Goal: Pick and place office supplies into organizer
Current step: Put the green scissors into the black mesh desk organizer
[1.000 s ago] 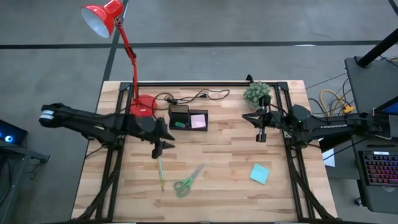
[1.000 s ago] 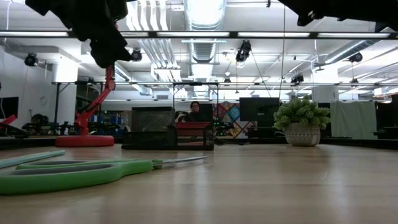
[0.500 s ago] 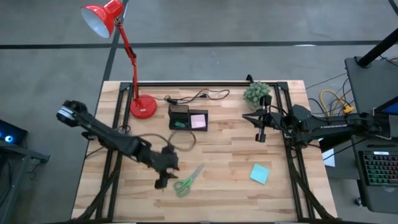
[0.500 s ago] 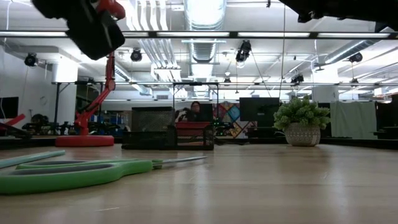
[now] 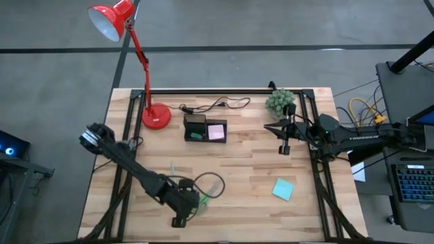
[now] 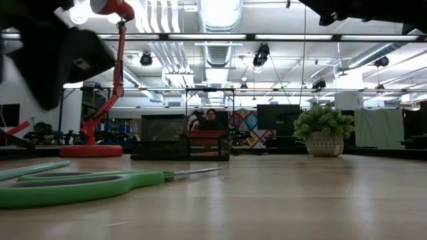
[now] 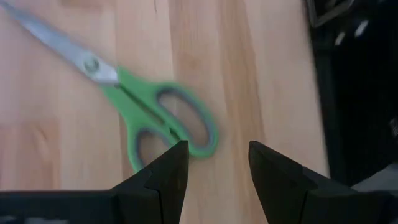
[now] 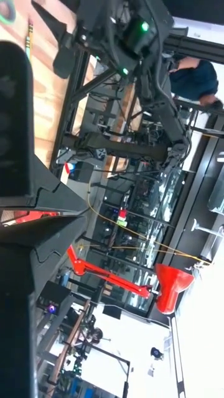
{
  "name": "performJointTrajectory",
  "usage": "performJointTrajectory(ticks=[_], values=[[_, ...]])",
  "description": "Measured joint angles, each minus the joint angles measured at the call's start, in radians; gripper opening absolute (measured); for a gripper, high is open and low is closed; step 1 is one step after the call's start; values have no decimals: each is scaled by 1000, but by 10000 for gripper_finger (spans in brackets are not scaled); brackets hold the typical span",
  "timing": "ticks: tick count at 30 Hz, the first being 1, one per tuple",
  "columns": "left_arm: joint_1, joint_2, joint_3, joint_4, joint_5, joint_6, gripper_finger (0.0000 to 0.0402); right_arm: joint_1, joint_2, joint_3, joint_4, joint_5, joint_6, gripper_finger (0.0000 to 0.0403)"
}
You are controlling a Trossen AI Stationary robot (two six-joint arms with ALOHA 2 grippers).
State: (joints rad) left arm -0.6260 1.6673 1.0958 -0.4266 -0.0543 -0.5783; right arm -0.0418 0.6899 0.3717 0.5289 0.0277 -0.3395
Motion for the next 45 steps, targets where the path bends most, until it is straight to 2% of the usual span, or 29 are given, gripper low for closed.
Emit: performJointTrajectory(ticks=[9,14,20,28,34,45], values=[[-31,96,18,-63,-60,103,133,0,0,-2,-1,0,9,13],[-33,109,11,-76,-65,114,115,0,0,-4,-1,0,25,13],[-30,103,10,-107,-131,184,112,0,0,-5,-1,0,25,13],[-30,103,8,-102,-126,250,111,0,0,-5,-1,0,25,13],[-30,130,6,-54,-110,372,111,0,0,-6,-1,0,25,13],[-28,204,21,-50,-112,435,111,0,0,-6,-1,0,24,13]])
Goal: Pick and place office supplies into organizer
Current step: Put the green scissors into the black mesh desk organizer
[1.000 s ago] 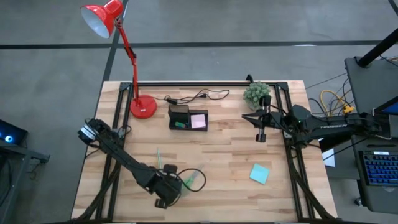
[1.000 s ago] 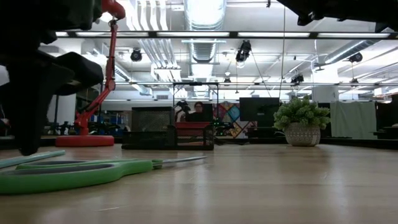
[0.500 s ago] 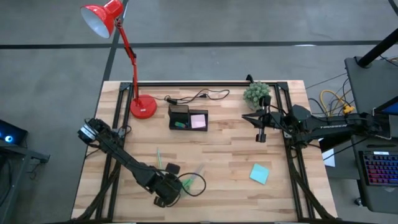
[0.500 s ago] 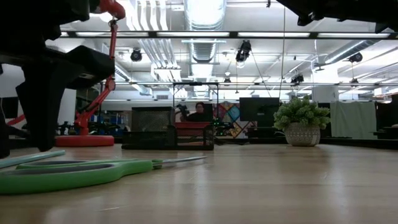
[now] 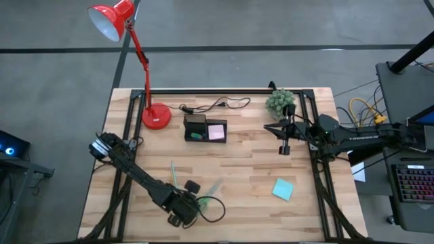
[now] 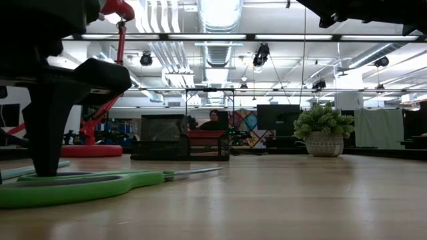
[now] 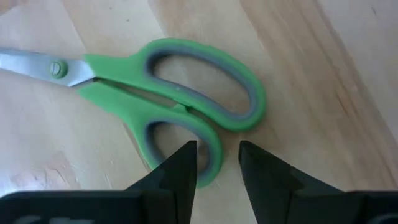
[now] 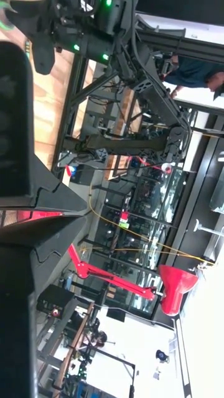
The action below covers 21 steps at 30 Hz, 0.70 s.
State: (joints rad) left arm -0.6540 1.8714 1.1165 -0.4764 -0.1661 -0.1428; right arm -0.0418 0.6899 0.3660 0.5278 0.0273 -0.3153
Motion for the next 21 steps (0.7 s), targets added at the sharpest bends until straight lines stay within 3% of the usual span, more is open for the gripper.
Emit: performJointTrajectory(ticks=[5,12,21], values=[[9,4,-2,7,5,48,96,0,0,0,0,0,0,13],[33,5,-7,14,33,55,16,0,0,0,1,0,-2,13],[54,-16,5,13,33,55,12,0,0,0,2,0,-3,13]])
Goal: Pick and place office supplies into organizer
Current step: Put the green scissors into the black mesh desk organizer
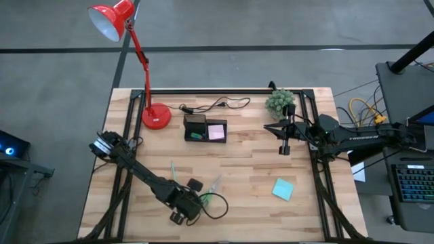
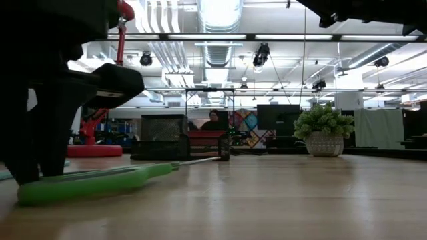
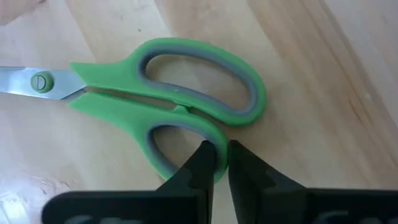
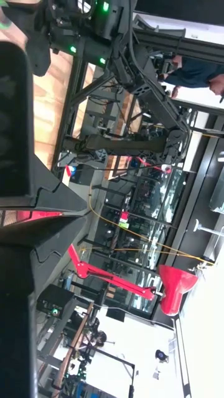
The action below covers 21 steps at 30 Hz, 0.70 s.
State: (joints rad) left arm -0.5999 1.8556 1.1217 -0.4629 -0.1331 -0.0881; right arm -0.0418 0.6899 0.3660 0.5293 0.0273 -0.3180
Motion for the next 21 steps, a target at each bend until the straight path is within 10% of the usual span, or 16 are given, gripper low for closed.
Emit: performJointTrajectory(ticks=[21], values=[[118,-388,0,-31,46,-280,4,0,0,0,7,0,3,13]])
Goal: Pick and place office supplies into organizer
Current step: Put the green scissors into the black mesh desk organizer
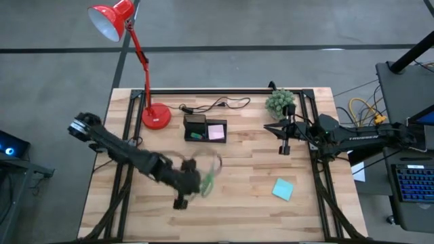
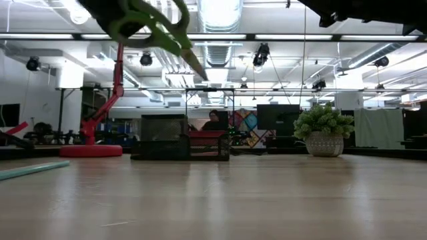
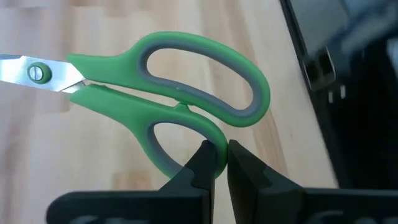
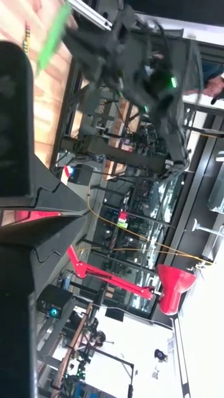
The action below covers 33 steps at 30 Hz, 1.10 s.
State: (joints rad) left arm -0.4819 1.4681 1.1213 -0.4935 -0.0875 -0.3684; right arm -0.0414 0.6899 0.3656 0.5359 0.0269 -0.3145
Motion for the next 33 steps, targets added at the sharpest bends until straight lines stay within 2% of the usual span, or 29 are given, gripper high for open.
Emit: performJointTrajectory(ticks=[5,8,16,23,33], values=[[89,-124,-3,-68,9,-149,4,0,0,0,1,0,0,13],[158,-187,-3,-99,48,-226,3,0,0,3,1,0,0,13],[322,-297,-4,-137,130,-410,3,0,0,5,5,0,0,13],[455,-310,-5,-154,338,-360,3,0,0,6,13,0,0,13],[636,-291,-9,-204,379,-303,3,0,0,6,23,0,-1,13]])
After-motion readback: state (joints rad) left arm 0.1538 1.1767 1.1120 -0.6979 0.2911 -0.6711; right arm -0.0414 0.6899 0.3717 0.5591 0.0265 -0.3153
